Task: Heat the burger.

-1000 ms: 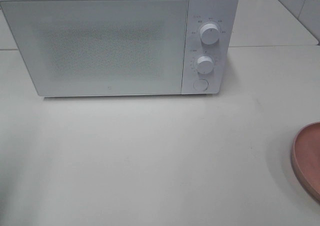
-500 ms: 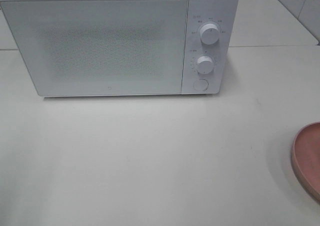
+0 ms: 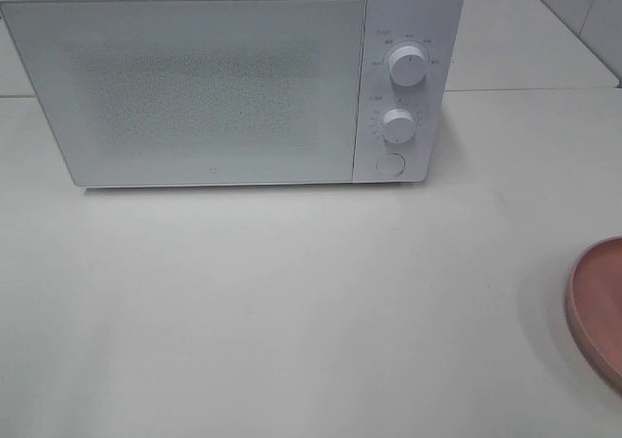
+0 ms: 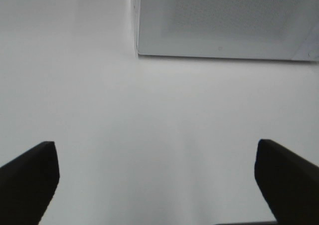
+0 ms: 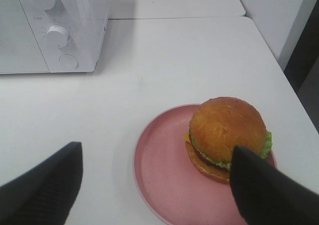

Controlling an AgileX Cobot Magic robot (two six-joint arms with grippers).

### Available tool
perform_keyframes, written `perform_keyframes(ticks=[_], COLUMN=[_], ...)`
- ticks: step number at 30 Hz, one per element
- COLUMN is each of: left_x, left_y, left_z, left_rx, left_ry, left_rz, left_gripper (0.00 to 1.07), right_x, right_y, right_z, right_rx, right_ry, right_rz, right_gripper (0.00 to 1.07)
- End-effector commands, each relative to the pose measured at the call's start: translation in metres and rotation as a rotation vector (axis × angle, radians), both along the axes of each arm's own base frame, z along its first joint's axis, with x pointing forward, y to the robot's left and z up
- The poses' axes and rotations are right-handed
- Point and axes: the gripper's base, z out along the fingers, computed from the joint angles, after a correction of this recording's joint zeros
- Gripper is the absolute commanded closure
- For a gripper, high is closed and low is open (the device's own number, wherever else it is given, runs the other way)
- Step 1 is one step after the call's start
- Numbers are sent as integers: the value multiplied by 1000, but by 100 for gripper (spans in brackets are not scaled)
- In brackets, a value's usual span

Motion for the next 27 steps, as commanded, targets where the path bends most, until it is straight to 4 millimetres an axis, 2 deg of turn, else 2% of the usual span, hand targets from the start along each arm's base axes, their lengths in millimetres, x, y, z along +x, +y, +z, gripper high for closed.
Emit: perform_keyframes(ticks=[1, 27], left_x=[-12, -11], left_y=[-2, -2], left_z=[-1, 0], left_rx=[-12, -18], left_ry=[-85, -81], left_rz=[16, 14], left_gripper=[6, 6], right_x=[-3, -3], right_y=[0, 0], right_z=[0, 0], right_rx=[-9, -9], right_ry=[-26, -25], right_rz=[-1, 0], right_gripper=[31, 31])
